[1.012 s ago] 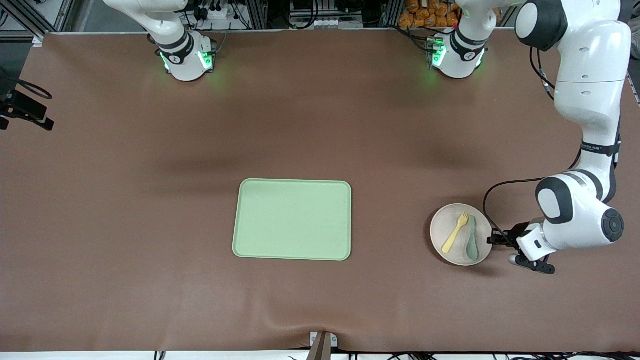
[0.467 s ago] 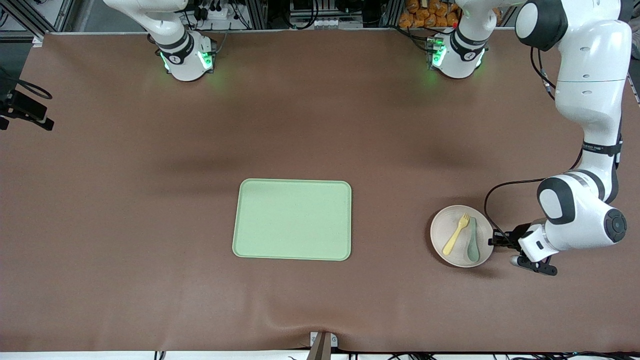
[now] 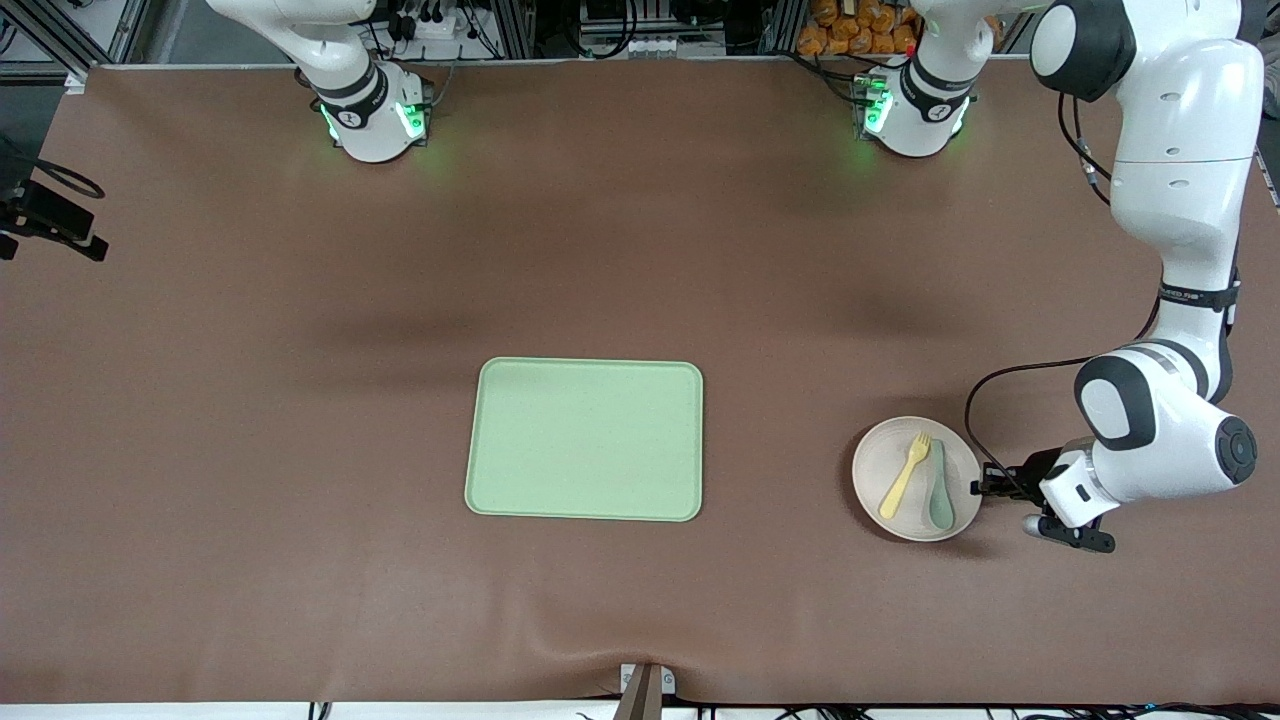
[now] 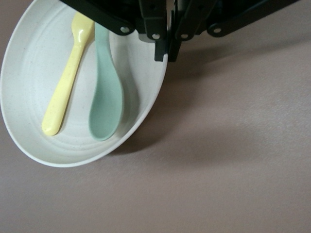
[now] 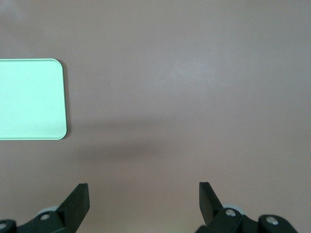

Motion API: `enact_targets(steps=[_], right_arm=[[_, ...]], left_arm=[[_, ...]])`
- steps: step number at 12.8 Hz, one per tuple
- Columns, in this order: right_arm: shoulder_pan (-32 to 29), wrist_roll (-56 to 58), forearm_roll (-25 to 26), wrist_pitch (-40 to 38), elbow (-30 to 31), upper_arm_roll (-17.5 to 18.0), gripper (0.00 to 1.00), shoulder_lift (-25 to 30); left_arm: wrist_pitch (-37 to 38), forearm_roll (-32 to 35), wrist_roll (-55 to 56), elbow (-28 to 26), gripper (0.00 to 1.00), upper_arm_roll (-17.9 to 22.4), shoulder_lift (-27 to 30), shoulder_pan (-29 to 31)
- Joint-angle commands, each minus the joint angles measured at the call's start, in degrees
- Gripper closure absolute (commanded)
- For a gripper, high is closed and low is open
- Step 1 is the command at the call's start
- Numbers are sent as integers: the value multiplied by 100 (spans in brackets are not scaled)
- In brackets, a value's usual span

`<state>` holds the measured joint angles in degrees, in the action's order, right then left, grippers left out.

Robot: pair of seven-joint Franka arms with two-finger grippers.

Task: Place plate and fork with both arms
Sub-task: 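Carry the plate with the left gripper onto the green tray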

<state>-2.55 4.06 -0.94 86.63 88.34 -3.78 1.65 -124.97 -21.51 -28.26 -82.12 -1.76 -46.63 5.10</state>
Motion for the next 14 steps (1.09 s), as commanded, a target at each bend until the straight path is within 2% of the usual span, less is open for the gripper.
enact_targets(steps=[1,4,14], right_arm=[[-35,-37,-73,-32,17,26,0,64],[-35,-37,-73,-32,17,17,0,64],[-44,-37,-73,-32,17,17,0,64]], left_arm=[[148,-99,346,3,100,-61,215,-27],[245,-72,1040,56,100,-333,295,-88],[237,-46,3351,434,100,-343,269,-1291]])
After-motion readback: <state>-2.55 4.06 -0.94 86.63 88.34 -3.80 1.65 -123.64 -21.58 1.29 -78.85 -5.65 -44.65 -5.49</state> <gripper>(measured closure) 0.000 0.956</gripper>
